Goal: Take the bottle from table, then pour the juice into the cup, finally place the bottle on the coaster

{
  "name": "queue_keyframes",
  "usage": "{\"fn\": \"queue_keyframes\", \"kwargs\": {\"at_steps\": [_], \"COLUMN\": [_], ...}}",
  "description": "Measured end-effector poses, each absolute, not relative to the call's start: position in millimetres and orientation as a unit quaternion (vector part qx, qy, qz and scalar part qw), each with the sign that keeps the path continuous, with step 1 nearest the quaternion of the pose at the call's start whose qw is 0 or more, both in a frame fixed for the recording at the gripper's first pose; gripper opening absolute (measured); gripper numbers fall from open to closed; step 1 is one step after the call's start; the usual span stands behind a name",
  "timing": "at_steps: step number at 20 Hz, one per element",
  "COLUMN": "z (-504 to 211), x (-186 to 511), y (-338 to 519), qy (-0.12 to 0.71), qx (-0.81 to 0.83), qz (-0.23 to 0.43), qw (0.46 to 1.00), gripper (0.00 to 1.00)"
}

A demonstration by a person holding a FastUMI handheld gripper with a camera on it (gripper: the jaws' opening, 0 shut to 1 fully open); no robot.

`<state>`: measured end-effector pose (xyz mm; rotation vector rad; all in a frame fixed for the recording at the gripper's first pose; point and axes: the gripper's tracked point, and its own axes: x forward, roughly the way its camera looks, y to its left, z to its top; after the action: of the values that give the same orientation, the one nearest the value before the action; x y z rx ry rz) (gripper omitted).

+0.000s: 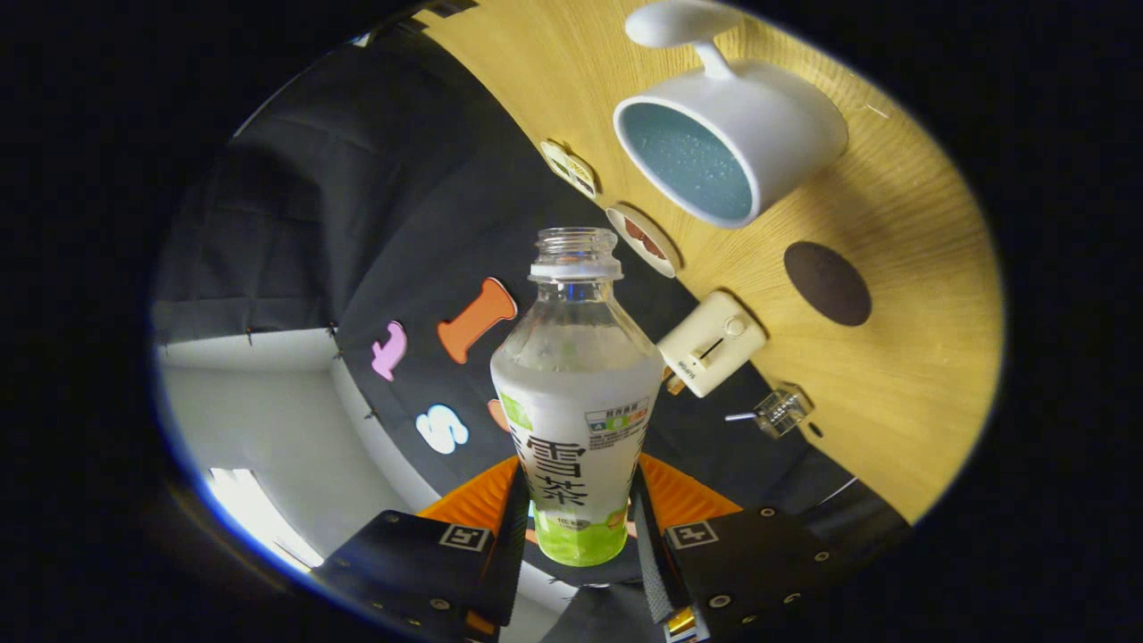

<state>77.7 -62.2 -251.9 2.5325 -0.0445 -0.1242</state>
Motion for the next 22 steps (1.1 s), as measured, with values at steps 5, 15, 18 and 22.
{"fn": "queue_keyframes", "kwargs": {"at_steps": [5,15,18,22], "z": [-274.0,-311.1,-309.0,-315.6], "x": [81.5,85.6,90.7,89.9], "y": [-35.0,-3.0,-4.8,-17.8], "qy": [0.029,0.128,0.135,0.155], "qx": [0.937,0.854,0.804,0.682], "qz": [-0.064,-0.079,-0.065,-0.045], "qw": [0.341,0.497,0.575,0.713], "gripper": [0.57,0.57,0.57,0.57]}}
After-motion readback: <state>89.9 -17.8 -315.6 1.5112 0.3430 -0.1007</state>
